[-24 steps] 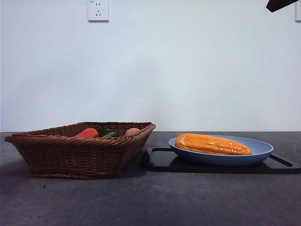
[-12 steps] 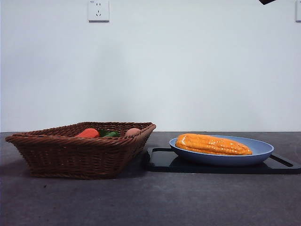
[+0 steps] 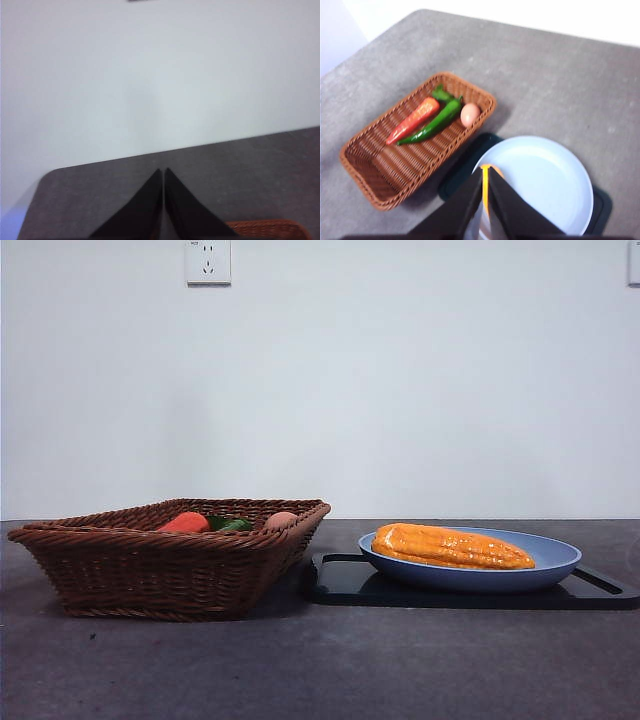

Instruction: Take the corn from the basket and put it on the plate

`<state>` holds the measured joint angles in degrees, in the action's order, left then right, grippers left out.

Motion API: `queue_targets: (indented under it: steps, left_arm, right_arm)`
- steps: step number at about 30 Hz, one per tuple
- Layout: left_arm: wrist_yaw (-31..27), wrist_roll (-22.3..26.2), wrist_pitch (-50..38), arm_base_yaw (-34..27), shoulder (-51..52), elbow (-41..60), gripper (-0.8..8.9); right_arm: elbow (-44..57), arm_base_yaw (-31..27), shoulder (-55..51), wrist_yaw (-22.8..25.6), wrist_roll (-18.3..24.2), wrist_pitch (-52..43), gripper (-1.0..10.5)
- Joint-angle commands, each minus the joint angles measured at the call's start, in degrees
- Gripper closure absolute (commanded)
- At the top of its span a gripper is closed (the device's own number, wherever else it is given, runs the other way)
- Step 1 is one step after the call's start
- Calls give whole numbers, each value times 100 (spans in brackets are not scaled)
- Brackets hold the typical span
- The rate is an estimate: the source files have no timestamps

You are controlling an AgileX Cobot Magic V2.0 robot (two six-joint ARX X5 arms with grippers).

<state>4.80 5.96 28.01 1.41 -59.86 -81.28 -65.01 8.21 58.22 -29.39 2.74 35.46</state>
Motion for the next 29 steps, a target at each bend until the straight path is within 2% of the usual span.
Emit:
queue_targets:
  steps: [1,8,14,21,29]
  left_arm:
    - [28,-92,-680,-144,623,1209,806]
    - [-42,-109,-1729,-308,2190,3794,806]
    - [-66,-114,-2074,-308,3381,5536,806]
    - [-92,-114,-2068,-313,4457,6931,806]
    - [-105,-221,-1989,-313,5171,7744,806]
  right_arm:
    - [-101,13,48,-17,33,-118,944]
    - [-101,13,48,-17,33,-334,944]
    - [-98,13,48,-17,33,-398,944]
    - [-98,13,48,-17,33,-400,944]
    - [-101,13,48,-17,33,-417,944]
